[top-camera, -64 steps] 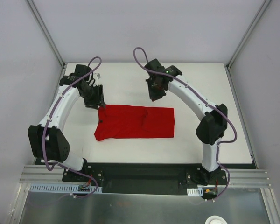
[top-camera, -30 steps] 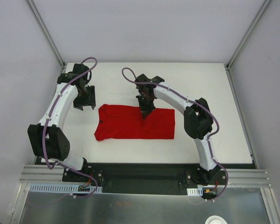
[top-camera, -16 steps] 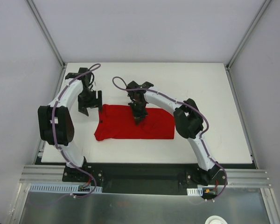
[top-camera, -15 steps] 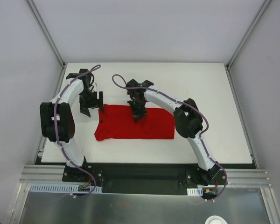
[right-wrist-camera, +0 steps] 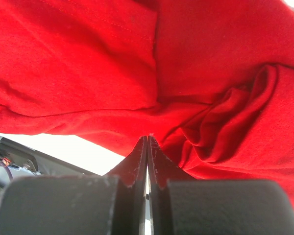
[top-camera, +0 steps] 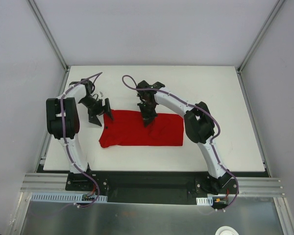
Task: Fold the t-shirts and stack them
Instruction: Grab one side of the 2/3 rectangular tshirt with left arm
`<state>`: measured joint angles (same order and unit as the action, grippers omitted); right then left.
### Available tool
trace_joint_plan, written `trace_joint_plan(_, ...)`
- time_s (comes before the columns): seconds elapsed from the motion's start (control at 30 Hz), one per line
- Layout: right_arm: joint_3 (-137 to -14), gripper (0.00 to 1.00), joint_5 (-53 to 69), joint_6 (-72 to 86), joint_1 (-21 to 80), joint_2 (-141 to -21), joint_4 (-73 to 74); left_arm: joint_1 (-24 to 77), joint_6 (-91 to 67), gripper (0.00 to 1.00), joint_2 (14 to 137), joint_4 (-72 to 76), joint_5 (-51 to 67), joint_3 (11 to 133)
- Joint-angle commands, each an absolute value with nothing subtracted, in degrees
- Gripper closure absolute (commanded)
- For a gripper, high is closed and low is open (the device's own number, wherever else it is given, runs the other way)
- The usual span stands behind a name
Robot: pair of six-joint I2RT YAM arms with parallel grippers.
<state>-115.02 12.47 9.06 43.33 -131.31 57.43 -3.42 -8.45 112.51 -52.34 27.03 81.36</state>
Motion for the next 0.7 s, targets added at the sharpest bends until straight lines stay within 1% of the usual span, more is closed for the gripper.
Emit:
trace_joint_plan(0.0, -115.05, 0.99, 13.18, 8.35, 43.24, -129.29, 58.45, -3.25, -7.56, 0.21, 115.13, -52.12, 31.81, 80.16)
trace_joint_plan(0.27, -115.05, 1.00, 13.27, 8.35, 42.72, -129.20, 58.27, -3.25, -8.09, 0.20, 117.15, -52.56, 28.48, 79.45)
trace_joint_plan(0.63, -114.87, 0.99, 14.06, 8.09, 42.28, -129.73, 58.36, -0.26, -7.38, 0.20, 121.02, -53.52, 34.89, 80.59)
trace_joint_plan(0.67, -114.96, 0.99, 14.06, 8.09, 42.28, -129.81, 58.62, 1.74, -7.30, 0.20, 121.37, -53.44, 34.63, 80.68)
